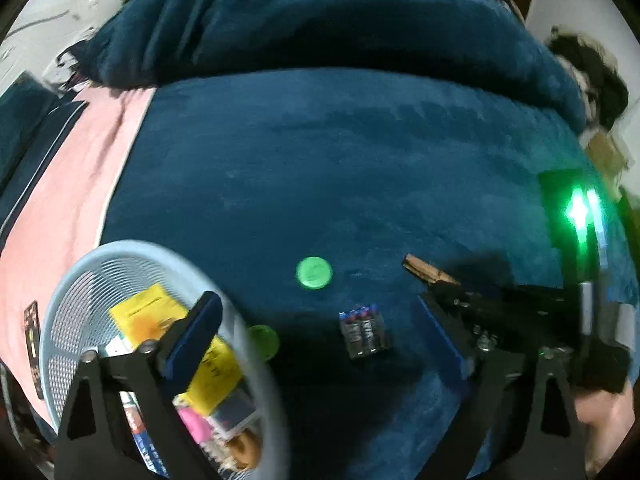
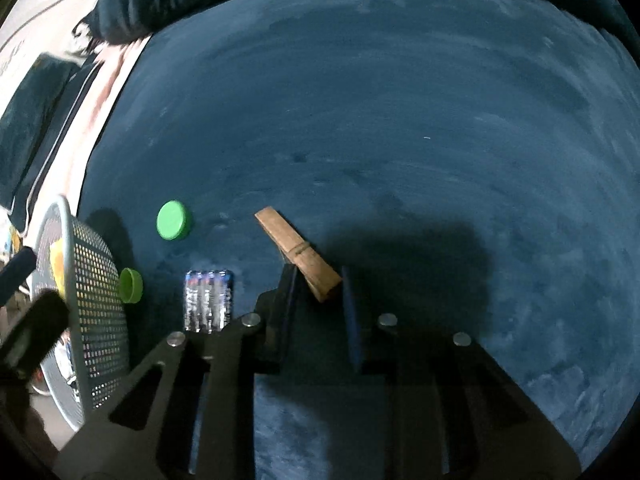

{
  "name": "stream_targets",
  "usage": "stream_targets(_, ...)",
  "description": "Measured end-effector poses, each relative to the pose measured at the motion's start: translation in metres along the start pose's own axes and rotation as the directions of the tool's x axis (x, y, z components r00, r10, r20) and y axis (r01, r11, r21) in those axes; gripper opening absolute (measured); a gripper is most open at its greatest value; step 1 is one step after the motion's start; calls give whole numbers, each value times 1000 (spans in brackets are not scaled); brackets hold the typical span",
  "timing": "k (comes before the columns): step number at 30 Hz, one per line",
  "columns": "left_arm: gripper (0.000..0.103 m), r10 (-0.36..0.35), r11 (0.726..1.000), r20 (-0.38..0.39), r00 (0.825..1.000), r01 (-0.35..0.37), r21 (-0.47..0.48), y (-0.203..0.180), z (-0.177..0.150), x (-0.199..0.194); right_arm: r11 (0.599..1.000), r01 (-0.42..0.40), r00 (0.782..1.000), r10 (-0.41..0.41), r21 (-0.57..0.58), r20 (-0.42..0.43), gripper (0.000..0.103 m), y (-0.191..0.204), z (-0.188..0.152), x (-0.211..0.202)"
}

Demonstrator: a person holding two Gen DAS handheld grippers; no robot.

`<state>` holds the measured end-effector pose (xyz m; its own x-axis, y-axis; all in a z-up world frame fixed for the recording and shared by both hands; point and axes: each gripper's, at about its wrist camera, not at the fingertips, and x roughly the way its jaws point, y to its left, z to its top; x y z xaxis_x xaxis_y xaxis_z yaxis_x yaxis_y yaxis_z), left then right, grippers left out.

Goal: Organize objects
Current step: 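Grasp the wooden clothespin with the right tool while the left tool grasps a green cap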

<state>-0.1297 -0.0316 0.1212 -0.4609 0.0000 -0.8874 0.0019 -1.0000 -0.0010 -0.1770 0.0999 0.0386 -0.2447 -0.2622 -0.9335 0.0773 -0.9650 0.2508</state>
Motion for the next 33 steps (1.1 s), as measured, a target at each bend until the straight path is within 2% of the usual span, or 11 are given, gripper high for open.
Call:
stream_targets(3,87,36,999,-66,997,-36,-2,-17,3,24,999,-22,1000,22,50,5,23,-12,3,0)
stream_targets(6,83,116,993,-118,986,-120,-25,-26,2,50,997,-32,999,31,70,8,22,-18,4,0)
stream_targets(13,82,220,975,-136,966,-224,-10,-39,4,81,998,-44,999,43,50,11,23,-20,3,1)
stream_targets(14,82,239,970,-141,961,-241,3,-41,5,85,998,-44,999,44,46,10,23,-22,3,0)
stream_targets(17,83,340,939,-147,929,-328,99,-51,3,101,998,-49,999,49,35,11,23,-31,1,-4)
stream_targets(20,83,375,925,-139,917,-359,122,-56,1,107,998,-52,999,51,34,12,23,-32,0,-5)
stream_targets(24,81,355,934,-154,922,-356,23,-55,5,103,998,-50,999,49,28,12,23,-32,0,-5)
stream_targets(28,81,287,943,-108,952,-300,-142,-53,0,91,997,-57,998,56,59,21,23,-37,1,-5)
stream_targets(31,82,204,929,-154,967,-241,-282,-43,-10,97,992,-80,997,78,93,24,23,-41,0,-3)
stream_targets(33,84,231,922,-127,965,-259,-289,-43,-11,97,993,-83,996,82,85,24,23,-40,-1,-3)
